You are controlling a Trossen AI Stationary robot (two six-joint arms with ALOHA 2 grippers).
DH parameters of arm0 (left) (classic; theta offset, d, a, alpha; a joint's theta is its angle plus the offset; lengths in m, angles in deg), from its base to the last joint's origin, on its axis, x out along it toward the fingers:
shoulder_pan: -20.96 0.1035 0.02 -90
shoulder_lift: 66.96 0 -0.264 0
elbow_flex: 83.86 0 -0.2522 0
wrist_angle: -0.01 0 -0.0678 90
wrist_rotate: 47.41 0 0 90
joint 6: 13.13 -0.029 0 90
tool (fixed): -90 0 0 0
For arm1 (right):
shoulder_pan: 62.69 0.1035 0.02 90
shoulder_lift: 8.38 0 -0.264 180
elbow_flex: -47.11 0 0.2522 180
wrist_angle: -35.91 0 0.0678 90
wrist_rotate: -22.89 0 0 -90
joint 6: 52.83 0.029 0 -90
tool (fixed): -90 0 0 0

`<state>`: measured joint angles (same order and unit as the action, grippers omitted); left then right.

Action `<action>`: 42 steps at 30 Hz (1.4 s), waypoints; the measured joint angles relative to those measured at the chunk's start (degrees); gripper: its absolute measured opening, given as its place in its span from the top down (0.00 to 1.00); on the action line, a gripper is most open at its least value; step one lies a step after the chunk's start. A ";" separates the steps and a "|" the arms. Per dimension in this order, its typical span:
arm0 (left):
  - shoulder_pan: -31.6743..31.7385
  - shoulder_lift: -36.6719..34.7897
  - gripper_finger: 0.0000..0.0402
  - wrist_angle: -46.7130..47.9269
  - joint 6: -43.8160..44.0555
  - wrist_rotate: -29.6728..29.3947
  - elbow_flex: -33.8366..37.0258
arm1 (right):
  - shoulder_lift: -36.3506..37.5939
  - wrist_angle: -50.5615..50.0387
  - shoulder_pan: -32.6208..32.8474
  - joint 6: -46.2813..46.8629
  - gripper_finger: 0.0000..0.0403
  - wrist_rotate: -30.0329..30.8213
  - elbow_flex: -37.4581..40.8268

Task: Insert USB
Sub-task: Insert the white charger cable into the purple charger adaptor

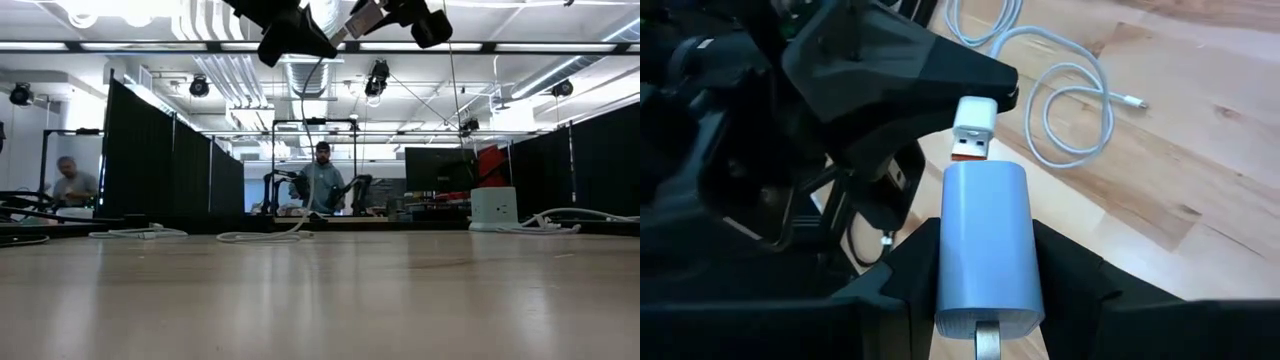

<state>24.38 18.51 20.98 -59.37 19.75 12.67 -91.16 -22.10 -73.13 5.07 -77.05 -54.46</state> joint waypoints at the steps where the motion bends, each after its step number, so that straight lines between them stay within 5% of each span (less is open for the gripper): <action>1: 0.00 0.00 0.99 -0.06 0.00 0.02 0.00 | -0.31 -0.01 -0.01 0.00 0.71 -0.03 0.00; 42: 0.07 0.00 0.99 2.48 0.46 0.60 0.04 | -2.53 3.66 -1.32 0.60 0.71 -0.82 0.00</action>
<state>24.44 18.51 23.46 -58.91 20.35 12.71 -93.69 -18.43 -74.46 5.67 -77.87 -54.46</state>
